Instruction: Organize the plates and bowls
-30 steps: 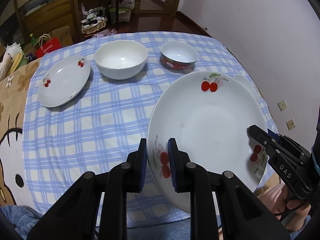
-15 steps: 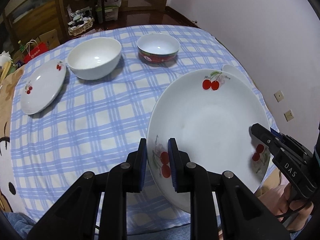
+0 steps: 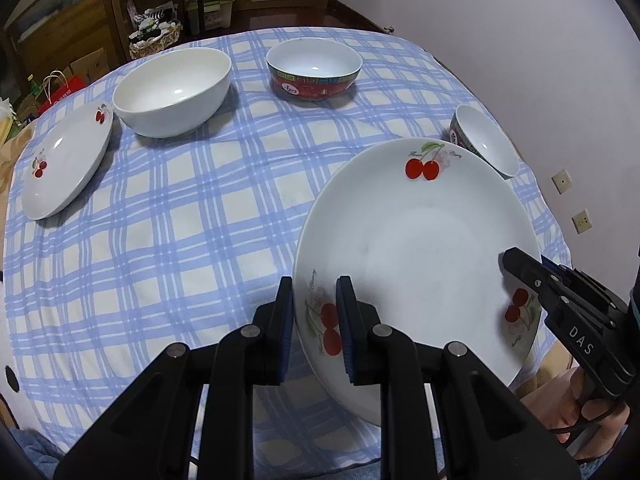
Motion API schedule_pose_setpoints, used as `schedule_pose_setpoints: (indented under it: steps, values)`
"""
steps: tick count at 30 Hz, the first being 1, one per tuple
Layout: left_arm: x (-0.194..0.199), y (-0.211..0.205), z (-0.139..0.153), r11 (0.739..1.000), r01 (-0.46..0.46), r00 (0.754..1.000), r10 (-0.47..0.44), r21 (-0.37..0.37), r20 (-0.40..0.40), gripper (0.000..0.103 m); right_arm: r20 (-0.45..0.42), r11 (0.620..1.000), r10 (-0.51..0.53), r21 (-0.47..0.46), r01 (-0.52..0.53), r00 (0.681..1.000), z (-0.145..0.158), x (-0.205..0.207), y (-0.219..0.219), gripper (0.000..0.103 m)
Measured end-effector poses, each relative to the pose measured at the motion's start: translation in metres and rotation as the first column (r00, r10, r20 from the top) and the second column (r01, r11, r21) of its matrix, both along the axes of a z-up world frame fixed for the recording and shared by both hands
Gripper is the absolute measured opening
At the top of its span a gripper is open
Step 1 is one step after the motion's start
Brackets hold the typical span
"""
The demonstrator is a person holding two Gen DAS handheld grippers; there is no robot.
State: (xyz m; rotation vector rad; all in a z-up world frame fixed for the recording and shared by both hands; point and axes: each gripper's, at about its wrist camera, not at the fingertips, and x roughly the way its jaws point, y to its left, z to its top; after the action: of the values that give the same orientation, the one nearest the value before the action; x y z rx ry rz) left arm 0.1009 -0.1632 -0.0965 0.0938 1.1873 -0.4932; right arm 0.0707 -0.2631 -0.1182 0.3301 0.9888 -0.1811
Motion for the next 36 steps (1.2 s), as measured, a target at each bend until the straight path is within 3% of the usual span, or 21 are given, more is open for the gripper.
schedule_pose_setpoints:
  steps: [12,36]
  values:
    - [0.000,-0.007,-0.021,1.000,0.003,1.000,-0.003,0.030,-0.018,0.020,-0.040,0.997,-0.023,0.067,0.025,0.999,-0.023,0.004,-0.011,0.019]
    - [0.006,-0.009,-0.037,0.998,-0.001,0.999,0.003,0.061,-0.043,0.020,-0.108,0.999,-0.009,0.043,0.014,0.994,-0.037,0.014,-0.005,0.019]
